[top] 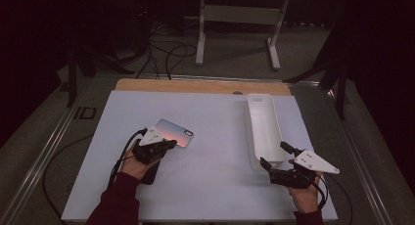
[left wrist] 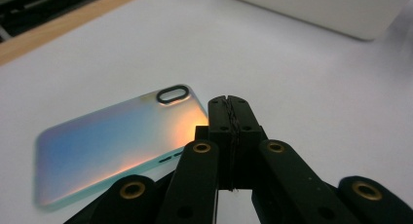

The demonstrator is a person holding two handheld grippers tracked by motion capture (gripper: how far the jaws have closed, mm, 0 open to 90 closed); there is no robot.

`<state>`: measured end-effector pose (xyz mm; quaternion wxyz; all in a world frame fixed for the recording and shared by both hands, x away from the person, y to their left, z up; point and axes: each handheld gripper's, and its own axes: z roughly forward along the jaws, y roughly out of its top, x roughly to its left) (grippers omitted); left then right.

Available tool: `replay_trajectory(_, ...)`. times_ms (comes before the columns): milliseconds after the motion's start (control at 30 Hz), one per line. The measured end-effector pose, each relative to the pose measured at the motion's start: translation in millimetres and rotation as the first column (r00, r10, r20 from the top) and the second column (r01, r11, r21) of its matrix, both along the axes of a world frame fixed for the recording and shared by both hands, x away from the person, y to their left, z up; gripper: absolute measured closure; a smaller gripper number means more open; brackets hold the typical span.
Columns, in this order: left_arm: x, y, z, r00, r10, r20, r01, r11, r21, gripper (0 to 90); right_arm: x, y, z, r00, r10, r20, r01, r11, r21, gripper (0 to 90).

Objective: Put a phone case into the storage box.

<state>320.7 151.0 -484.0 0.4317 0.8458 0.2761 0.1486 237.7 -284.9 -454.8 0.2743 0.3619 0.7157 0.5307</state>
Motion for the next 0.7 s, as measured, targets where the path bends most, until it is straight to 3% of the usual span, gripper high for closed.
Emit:
replay_trajectory(400, 17.3, -28.1, -21.2, 0.9977, -0.026, -0.062, 0.033, 0.9942, 0.103, 90.0, -0.2, -0.3, 0.4, 1.0, -0.001, 0.0, 0.001, 1.0, 0.0, 8.9)
replay_trajectory(700, 26.0, -45.1, -34.1, 0.9935, -0.055, -0.099, 0.074, 0.9767, 0.201, 90.0, -0.3, -0.2, 0.5, 1.0, -0.002, 0.001, 0.002, 1.0, 0.001, 9.0)
